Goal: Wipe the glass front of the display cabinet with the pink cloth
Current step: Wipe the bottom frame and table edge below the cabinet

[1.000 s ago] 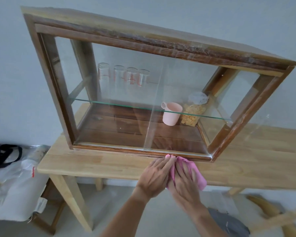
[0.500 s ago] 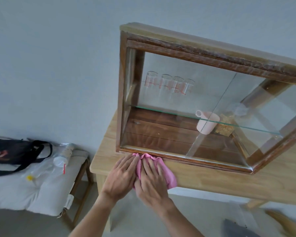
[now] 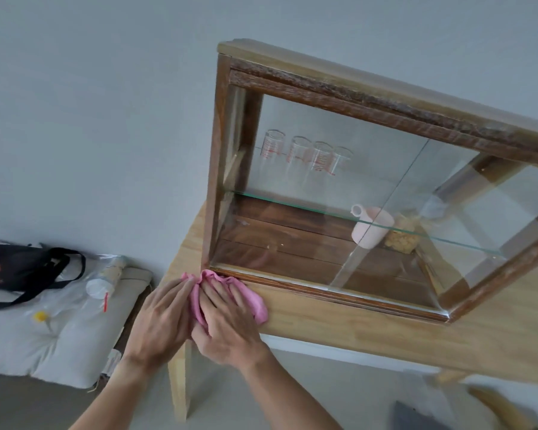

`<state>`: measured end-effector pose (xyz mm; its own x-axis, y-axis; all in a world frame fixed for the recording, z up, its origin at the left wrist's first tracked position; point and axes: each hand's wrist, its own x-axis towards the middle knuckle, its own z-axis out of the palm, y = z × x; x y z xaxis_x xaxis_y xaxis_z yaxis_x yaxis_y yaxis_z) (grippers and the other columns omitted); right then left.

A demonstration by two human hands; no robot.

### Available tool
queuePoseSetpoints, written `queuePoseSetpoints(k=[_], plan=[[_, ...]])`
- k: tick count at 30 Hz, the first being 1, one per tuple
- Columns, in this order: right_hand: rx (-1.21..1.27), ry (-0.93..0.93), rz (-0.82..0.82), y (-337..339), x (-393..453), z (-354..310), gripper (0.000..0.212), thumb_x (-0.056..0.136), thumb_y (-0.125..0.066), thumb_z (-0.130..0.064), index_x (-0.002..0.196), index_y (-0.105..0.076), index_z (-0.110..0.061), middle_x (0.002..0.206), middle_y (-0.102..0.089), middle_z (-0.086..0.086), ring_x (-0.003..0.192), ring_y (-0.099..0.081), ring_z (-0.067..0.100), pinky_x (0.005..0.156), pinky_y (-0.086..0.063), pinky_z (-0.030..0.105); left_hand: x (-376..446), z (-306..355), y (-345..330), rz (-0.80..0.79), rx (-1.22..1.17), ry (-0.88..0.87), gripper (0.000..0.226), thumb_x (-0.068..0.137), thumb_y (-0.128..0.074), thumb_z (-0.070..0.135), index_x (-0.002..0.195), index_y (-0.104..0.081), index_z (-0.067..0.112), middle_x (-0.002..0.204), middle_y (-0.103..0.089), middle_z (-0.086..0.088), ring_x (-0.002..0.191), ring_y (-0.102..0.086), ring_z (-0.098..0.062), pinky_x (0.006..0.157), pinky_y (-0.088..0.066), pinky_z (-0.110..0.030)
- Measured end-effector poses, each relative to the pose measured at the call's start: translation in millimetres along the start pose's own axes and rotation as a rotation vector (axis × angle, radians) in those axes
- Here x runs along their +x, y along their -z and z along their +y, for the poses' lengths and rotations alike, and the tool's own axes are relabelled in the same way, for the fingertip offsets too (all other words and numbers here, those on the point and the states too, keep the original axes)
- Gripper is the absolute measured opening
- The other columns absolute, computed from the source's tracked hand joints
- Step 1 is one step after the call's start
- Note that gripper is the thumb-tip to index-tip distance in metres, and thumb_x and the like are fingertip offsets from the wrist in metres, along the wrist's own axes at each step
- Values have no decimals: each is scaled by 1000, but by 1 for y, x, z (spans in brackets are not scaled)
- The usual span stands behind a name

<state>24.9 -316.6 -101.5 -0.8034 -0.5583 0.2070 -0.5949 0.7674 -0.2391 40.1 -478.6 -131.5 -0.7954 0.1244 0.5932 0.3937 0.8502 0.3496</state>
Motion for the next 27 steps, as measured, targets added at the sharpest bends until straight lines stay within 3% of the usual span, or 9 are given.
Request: queuePoseSetpoints(k=[8,12,18,23,27], plan=[[12,-42,41,50,-106,126,72,92,-39,-38,159,-29,-16,167,-24,-2,156,-11,5,127,-12,42,21,140,-82,-91,-27,-55,52,100,-40,31,136,-60,-1,135,-65,-10,125,-60,-29,100,-46,-40],[1,-55,49,82,-165,198,66,95,-41,-34,158,-34,-15,166,-28,-3,154,-15,3,127,-15,39,36,227,-128,-131,-26,-54,47,91,-46,20,126,-66,-4,123,-71,-13,114,-67,-32,96,-45,-38],[19,-85,22,128,-242,294,59,99,-44,-24,157,-34,-14,165,-30,-6,154,-17,2,127,-15,36,58,343,-188,-157,-17,-112,46,88,-47,21,118,-70,-5,108,-76,-10,101,-71,-31,84,-52,-37],[23,-158,75,159,-303,354,59,98,-48,-23,156,-38,-17,163,-34,-8,152,-20,-1,126,-18,36,68,415,-228,-225,23,-253,45,91,-50,23,124,-68,-3,115,-74,-11,109,-69,-29,86,-58,-36],[-41,-269,64,169,-340,390,62,99,-46,-26,159,-29,-22,165,-22,-12,154,-8,-2,128,-13,38,74,463,-252,-313,81,-316,47,86,-63,22,128,-67,2,120,-72,-9,114,-68,-27,88,-59,-35]])
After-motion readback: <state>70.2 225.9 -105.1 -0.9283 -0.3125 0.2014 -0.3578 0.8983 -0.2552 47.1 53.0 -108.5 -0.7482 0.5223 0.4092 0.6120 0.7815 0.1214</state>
